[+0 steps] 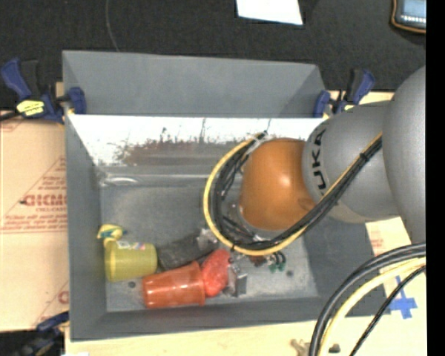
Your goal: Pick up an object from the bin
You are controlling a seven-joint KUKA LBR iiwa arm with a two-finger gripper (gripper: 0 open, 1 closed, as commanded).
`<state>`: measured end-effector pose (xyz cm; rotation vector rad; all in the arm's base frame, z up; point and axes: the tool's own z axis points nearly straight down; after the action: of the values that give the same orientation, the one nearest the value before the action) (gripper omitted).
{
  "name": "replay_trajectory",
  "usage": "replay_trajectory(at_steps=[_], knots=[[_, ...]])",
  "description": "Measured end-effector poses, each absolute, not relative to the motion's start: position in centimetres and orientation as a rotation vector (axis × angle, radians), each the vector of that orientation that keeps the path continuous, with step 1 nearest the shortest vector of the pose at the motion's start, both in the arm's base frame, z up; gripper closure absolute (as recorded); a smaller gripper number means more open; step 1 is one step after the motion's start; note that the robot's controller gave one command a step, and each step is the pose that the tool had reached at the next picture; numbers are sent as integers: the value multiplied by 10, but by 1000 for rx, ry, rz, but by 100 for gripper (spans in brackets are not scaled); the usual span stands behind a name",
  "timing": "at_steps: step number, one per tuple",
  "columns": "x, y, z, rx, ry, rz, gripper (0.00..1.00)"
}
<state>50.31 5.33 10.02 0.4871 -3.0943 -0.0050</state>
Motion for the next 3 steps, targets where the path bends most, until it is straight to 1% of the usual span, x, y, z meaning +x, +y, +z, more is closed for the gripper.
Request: replay_trajectory(at_steps=[1,2,3], knots=[[578,59,72,648,-3090,10,0],[554,83,75,1103,-2950,1,100],[554,83,75,1103,-2950,1,100]])
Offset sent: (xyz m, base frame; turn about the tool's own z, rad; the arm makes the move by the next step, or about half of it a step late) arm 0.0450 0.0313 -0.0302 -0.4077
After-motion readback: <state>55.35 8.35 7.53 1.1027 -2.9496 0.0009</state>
